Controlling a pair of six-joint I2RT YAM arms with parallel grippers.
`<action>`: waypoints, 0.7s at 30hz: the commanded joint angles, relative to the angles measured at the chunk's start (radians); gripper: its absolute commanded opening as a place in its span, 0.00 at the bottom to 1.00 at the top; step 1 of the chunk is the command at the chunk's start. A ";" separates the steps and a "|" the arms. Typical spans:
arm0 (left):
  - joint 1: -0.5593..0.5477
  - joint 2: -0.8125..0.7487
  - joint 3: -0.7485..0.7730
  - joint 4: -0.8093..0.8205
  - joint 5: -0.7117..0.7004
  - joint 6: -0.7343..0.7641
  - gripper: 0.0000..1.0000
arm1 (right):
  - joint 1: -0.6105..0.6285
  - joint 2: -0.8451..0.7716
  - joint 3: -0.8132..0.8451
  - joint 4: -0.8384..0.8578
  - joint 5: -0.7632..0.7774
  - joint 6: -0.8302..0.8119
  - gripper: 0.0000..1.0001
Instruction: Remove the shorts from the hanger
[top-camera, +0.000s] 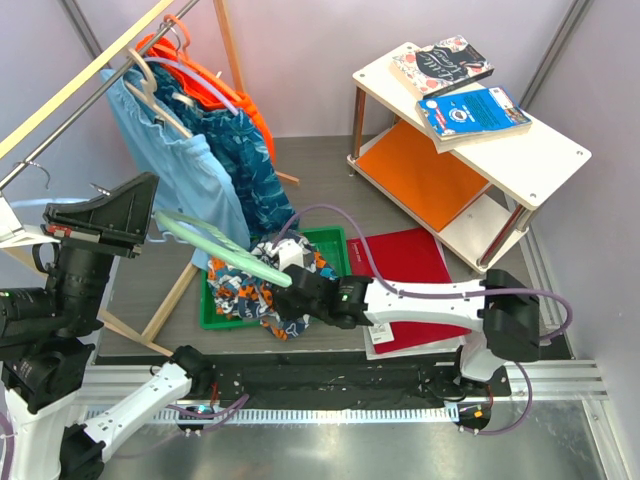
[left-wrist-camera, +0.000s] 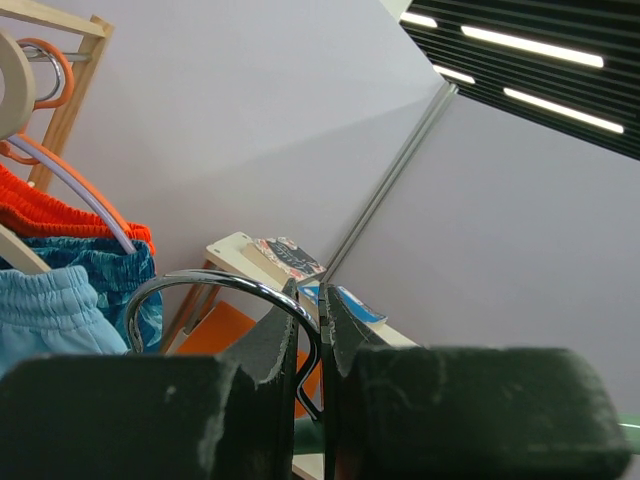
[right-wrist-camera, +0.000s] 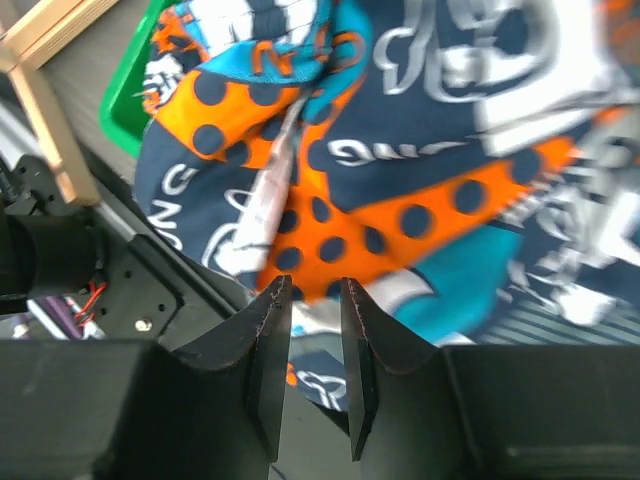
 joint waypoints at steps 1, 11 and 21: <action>0.005 -0.002 0.017 0.024 -0.003 -0.017 0.01 | -0.001 0.032 0.003 0.128 -0.065 0.025 0.32; 0.005 0.000 0.017 0.024 -0.002 -0.017 0.01 | -0.174 0.128 -0.207 0.264 -0.143 0.048 0.29; 0.005 0.006 0.000 0.026 0.000 -0.015 0.01 | -0.171 0.122 -0.231 0.312 -0.188 0.028 0.28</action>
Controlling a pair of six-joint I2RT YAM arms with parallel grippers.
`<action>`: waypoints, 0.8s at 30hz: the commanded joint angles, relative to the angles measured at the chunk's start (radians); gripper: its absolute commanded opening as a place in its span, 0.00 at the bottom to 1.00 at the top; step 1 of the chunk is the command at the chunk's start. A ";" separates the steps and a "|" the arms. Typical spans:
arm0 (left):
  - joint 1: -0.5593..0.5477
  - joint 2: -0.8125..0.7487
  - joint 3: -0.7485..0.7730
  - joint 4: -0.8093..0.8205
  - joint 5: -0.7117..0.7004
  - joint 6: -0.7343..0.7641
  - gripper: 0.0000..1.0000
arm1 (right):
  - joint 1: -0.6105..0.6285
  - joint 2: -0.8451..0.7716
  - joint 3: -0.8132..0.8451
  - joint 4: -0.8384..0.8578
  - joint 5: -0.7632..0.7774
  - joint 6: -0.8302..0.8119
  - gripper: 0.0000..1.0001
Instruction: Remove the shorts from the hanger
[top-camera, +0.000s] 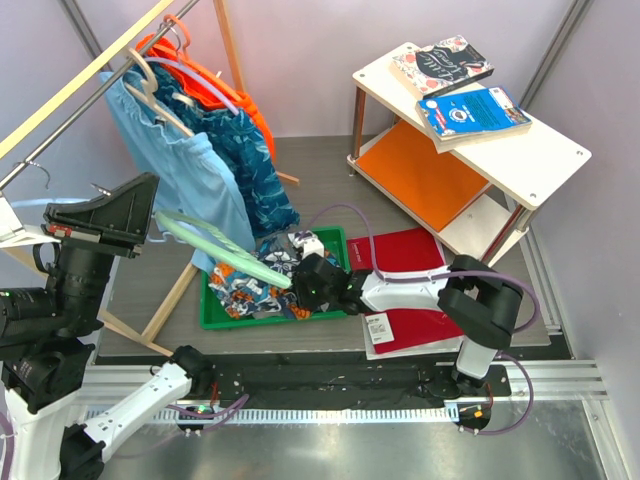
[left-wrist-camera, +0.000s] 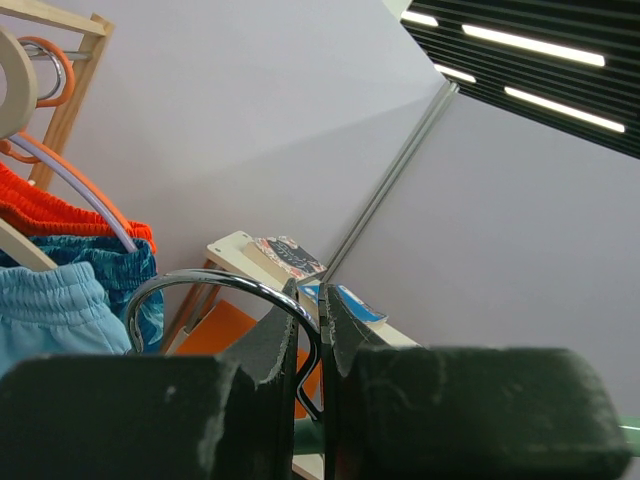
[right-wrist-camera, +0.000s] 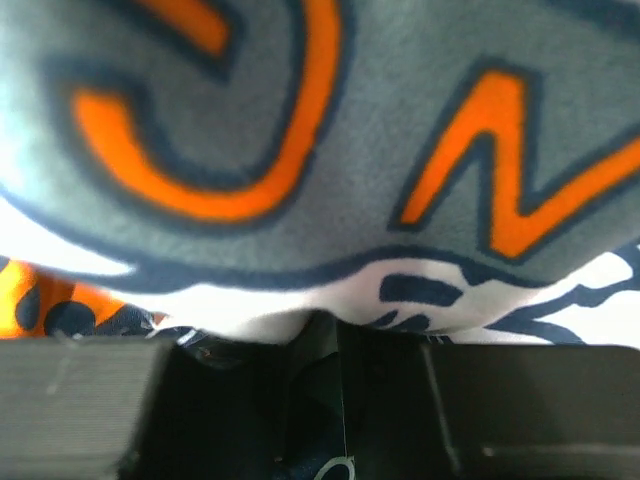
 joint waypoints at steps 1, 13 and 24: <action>0.005 0.009 0.000 0.026 0.003 -0.015 0.01 | 0.019 -0.024 0.005 -0.005 -0.020 -0.015 0.29; 0.005 0.036 0.011 -0.013 0.037 0.020 0.01 | 0.016 -0.450 0.055 -0.266 0.119 -0.093 0.47; 0.005 0.156 0.039 -0.019 0.159 0.064 0.01 | -0.001 -0.854 0.118 -0.370 0.081 -0.158 0.71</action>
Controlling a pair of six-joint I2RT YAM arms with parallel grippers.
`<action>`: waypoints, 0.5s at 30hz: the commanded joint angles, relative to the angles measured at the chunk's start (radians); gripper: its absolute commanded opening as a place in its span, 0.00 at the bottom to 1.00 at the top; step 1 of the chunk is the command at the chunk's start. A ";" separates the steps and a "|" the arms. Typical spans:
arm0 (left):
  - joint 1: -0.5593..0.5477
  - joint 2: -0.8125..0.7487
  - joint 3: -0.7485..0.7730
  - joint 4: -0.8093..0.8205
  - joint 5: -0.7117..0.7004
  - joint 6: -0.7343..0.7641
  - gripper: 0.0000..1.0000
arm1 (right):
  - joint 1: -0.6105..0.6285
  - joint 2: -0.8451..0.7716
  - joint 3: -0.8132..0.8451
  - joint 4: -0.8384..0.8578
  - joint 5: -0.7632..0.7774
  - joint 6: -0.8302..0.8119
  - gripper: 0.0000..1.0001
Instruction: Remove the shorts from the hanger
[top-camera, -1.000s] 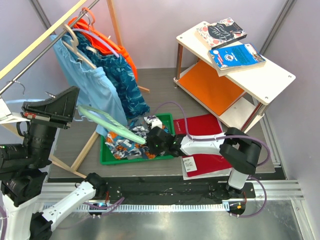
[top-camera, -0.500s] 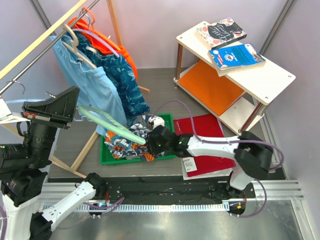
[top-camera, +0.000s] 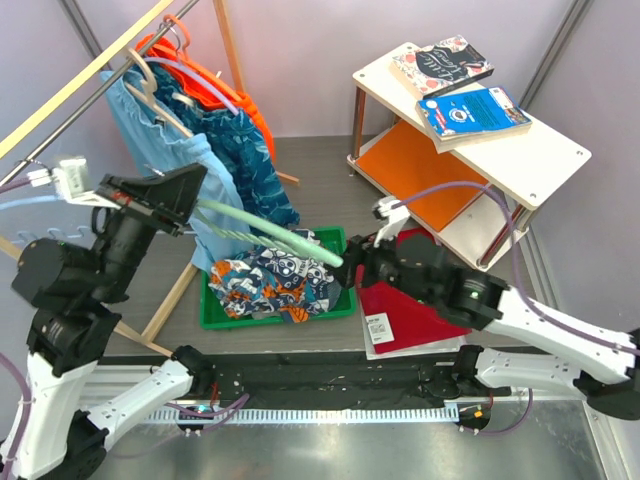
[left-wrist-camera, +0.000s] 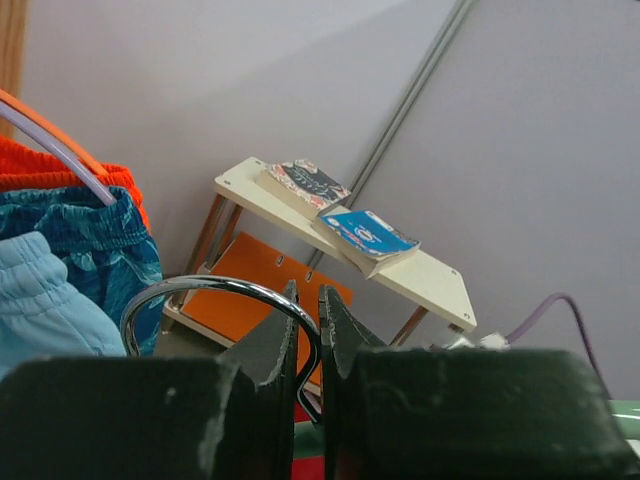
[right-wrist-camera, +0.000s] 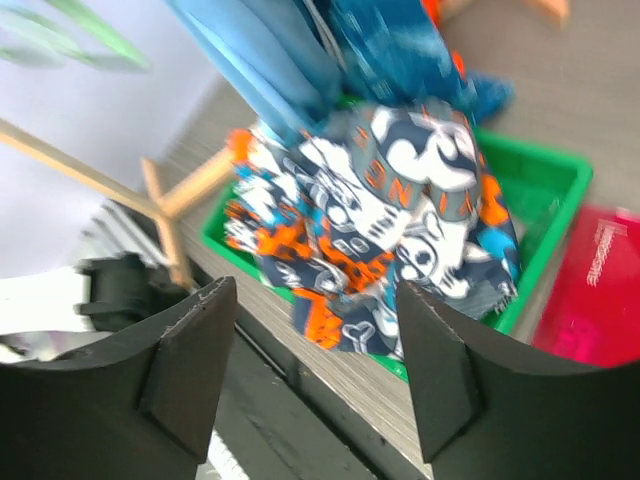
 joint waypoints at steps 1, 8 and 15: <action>0.005 0.043 0.026 0.028 0.070 0.009 0.01 | 0.001 -0.101 0.100 -0.020 -0.092 -0.056 0.72; 0.005 0.057 0.000 0.038 0.049 0.012 0.01 | -0.001 -0.136 0.224 0.089 -0.515 -0.145 0.82; 0.005 0.073 0.001 0.021 0.036 0.019 0.01 | -0.001 -0.118 0.371 -0.021 -0.451 -0.242 0.87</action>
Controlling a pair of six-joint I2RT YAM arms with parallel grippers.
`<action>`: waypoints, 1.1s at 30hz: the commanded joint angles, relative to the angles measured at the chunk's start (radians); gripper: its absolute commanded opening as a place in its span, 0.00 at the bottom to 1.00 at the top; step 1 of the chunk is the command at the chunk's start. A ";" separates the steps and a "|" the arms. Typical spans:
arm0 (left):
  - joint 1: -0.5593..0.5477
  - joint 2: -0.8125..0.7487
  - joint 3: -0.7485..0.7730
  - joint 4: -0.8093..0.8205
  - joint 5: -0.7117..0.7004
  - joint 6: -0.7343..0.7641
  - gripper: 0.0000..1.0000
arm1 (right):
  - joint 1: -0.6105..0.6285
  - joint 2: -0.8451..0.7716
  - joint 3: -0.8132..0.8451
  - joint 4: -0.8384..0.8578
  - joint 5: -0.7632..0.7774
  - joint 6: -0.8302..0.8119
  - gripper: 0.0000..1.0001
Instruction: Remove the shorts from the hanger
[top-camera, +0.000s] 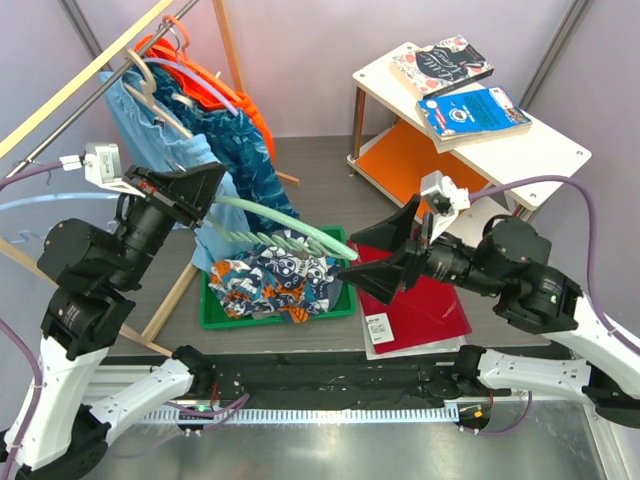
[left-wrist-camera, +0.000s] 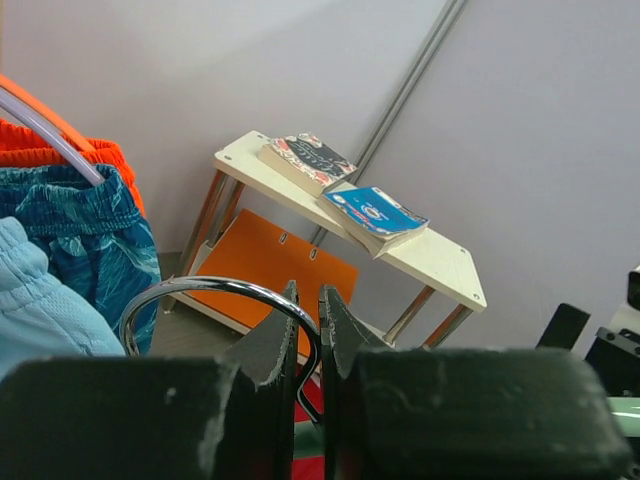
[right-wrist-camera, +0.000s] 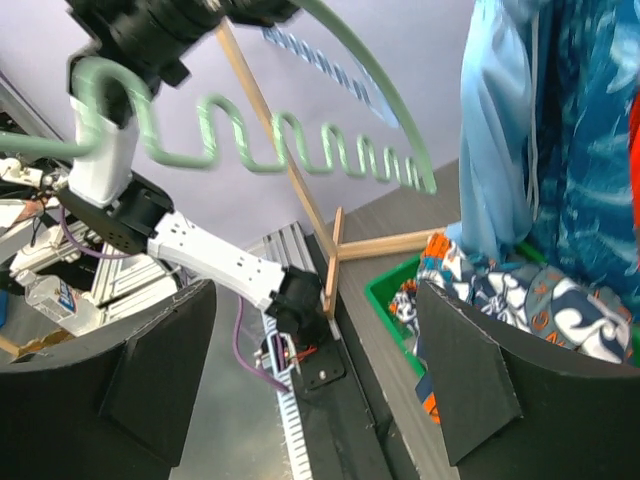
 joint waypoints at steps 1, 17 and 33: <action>0.005 0.008 0.011 0.034 -0.004 0.012 0.01 | 0.001 0.006 0.107 -0.029 -0.049 -0.094 0.87; 0.005 0.025 -0.009 0.021 -0.021 0.009 0.00 | 0.001 0.138 0.320 0.054 -0.117 -0.103 1.00; 0.005 0.036 -0.015 0.011 -0.008 -0.017 0.01 | 0.003 0.192 0.315 0.036 0.141 -0.091 0.03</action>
